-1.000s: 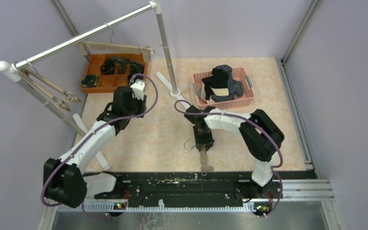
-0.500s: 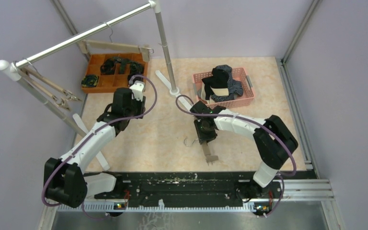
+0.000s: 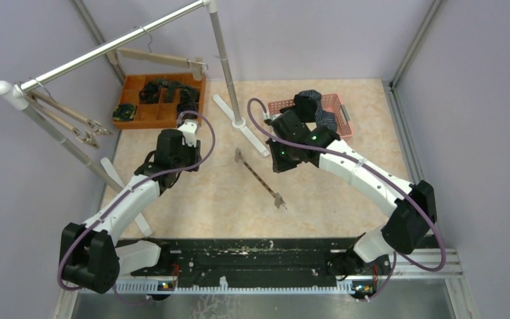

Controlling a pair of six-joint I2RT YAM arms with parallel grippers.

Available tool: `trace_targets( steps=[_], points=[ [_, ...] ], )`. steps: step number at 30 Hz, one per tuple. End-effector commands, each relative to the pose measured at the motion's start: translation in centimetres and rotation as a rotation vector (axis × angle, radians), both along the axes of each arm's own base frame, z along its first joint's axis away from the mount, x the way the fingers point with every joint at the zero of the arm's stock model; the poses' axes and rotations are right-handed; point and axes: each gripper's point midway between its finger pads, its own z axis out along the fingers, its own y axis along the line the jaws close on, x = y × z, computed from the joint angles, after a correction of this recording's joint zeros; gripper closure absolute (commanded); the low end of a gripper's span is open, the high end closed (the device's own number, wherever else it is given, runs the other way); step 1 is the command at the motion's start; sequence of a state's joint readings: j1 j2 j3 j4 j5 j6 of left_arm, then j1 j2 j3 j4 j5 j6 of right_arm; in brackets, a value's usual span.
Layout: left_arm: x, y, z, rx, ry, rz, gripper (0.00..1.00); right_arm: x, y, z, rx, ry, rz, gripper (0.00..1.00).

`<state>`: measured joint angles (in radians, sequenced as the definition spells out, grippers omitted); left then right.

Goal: Remove the underwear clipped to the hanger

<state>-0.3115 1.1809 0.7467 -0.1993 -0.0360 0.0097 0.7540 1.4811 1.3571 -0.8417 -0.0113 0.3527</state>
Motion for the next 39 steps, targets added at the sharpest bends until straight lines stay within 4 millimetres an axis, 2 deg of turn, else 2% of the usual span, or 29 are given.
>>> trace_targets(
  steps=[1, 4, 7, 10, 12, 13, 16, 18, 22, 28, 32, 33, 35, 37, 39],
  points=[
    [0.0, -0.5, 1.0, -0.062, -0.042, 0.002, 0.63, -0.4, -1.2, 2.6, 0.036, -0.013, 0.001, 1.00],
    [-0.2, -0.7, 0.9, -0.075, -0.047, -0.009, 0.63, 0.1, -1.3, 3.4, 0.084, -0.013, -0.009, 1.00],
    [-0.4, -0.8, 1.1, -0.091, -0.048, -0.002, 0.63, 0.5, -1.8, 2.7, 0.053, -0.005, -0.017, 1.00],
    [-0.6, -0.9, 1.5, -0.112, -0.056, 0.005, 0.63, 0.4, -1.3, 1.9, 0.059, 0.015, 0.008, 1.00],
    [-0.7, -1.1, 2.0, -0.132, -0.065, 0.002, 0.63, 0.2, -0.7, 1.6, 0.087, 0.022, 0.031, 0.86],
    [-0.8, -1.3, 2.3, -0.144, -0.070, -0.007, 0.63, 0.2, -0.5, 1.4, 0.096, 0.024, 0.035, 0.83],
    [-1.3, -1.8, 2.7, -0.187, -0.062, -0.012, 0.62, 0.6, -0.6, 0.9, 0.083, 0.009, 0.034, 0.82],
    [-1.9, -2.3, 2.4, -0.218, -0.013, -0.010, 0.61, 1.0, -1.1, 0.7, 0.049, -0.010, 0.028, 0.82],
    [-3.7, -2.5, 1.0, -0.239, 0.131, 0.045, 0.56, 2.0, -1.9, 0.5, -0.002, -0.049, 0.019, 0.82],
    [-7.5, -3.3, -0.5, -0.235, 0.277, 0.145, 0.58, 2.9, -1.5, 0.7, 0.066, -0.022, 0.037, 0.79],
    [-10.7, -5.3, -2.0, -0.266, 0.386, 0.185, 0.58, 3.6, -2.0, 1.4, 0.062, -0.052, 0.055, 0.78],
    [-11.6, -6.0, -2.4, -0.280, 0.418, 0.180, 0.54, 3.8, -2.1, 1.6, 0.059, -0.060, 0.060, 0.78],
    [-13.5, -7.0, -3.4, -0.298, 0.487, 0.186, 0.26, 4.0, -2.3, 1.9, 0.049, -0.069, 0.067, 0.78],
    [-15.2, -7.5, -4.0, -0.288, 0.531, 0.196, 0.16, 3.9, -2.3, 1.8, 0.061, -0.059, 0.074, 0.78],
    [-16.3, -7.8, -4.1, -0.284, 0.540, 0.206, 0.12, 3.1, -1.8, 1.2, 0.096, -0.024, 0.100, 0.78]
  ],
)
